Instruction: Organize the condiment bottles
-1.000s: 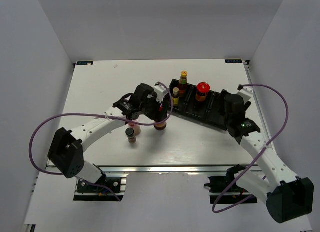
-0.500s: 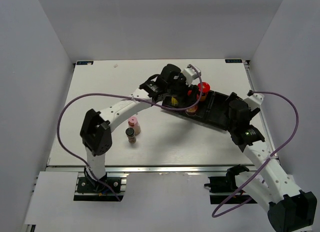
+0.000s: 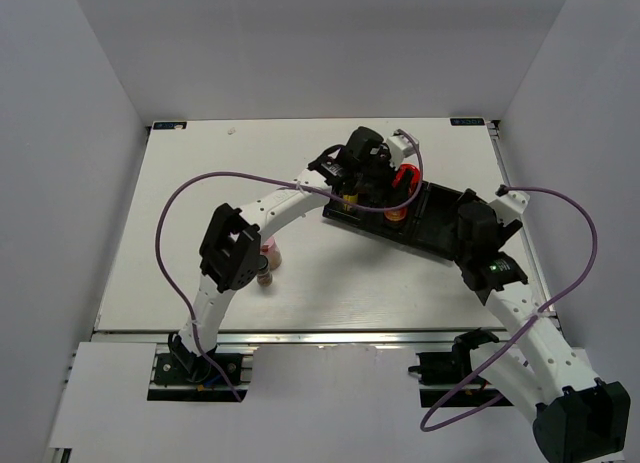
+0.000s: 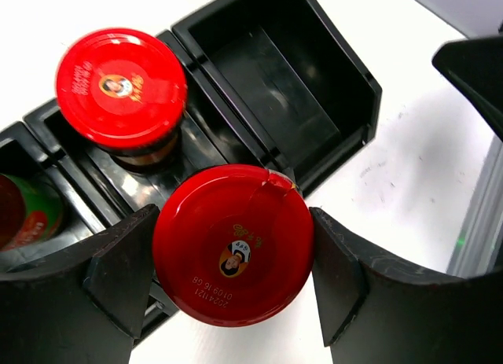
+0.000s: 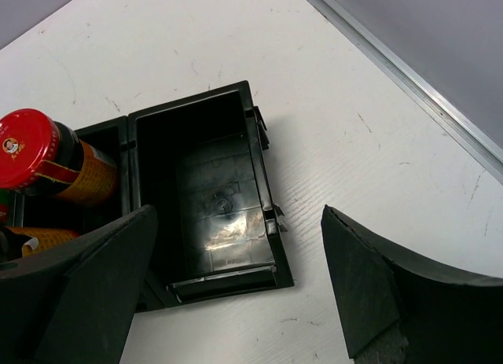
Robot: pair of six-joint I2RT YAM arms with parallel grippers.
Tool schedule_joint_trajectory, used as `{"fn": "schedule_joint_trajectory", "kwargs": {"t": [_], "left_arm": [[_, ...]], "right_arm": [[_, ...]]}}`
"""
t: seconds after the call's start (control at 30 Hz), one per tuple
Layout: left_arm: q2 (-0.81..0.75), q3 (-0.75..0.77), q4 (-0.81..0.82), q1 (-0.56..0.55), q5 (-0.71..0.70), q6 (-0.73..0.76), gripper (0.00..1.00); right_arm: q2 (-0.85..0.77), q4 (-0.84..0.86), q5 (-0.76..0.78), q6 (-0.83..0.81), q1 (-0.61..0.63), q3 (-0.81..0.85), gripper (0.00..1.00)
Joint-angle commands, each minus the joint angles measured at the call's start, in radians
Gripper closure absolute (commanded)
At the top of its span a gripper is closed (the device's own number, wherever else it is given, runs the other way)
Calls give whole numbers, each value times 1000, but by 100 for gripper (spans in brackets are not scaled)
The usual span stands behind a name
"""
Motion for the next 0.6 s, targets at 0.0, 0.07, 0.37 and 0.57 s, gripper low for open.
{"fn": "schedule_joint_trajectory", "kwargs": {"t": [0.0, 0.07, 0.37, 0.57], "left_arm": [[-53, 72, 119, 2, -10, -14, 75], [-44, 70, 136, 4, -14, -18, 75], [-4, 40, 195, 2, -39, -32, 68], [11, 6, 211, 2, -68, -31, 58]], "right_arm": [[-9, 30, 19, 2, -4, -6, 11], [-6, 30, 19, 0, -6, -10, 11], [-2, 34, 21, -6, -14, -25, 11], [-2, 45, 8, -15, -15, -31, 11]]}}
